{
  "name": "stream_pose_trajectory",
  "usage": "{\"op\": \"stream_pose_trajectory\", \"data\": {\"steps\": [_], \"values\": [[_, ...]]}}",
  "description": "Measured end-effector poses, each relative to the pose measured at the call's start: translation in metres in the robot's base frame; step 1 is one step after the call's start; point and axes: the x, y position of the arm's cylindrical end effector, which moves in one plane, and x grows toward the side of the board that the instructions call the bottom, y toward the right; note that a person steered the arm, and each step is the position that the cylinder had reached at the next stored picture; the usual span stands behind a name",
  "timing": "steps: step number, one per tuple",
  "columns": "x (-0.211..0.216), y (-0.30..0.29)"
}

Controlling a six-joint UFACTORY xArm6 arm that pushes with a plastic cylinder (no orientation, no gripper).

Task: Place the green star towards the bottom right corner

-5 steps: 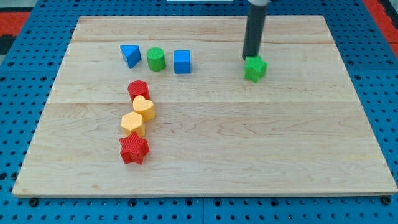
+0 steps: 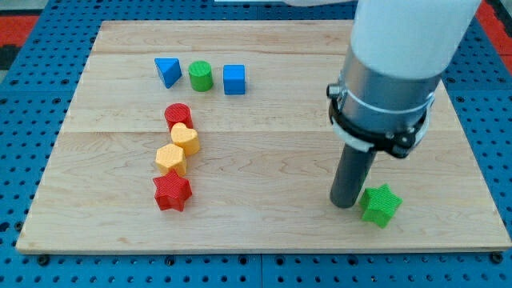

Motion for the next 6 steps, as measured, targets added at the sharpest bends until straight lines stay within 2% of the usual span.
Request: {"op": "stream_pose_trajectory", "data": {"steps": [2,3,4,5,6], "values": [[0.016,0.035],[0.029,-0.011],[0.052,-0.082],[0.041,-0.186],[0.017,-0.260]]}}
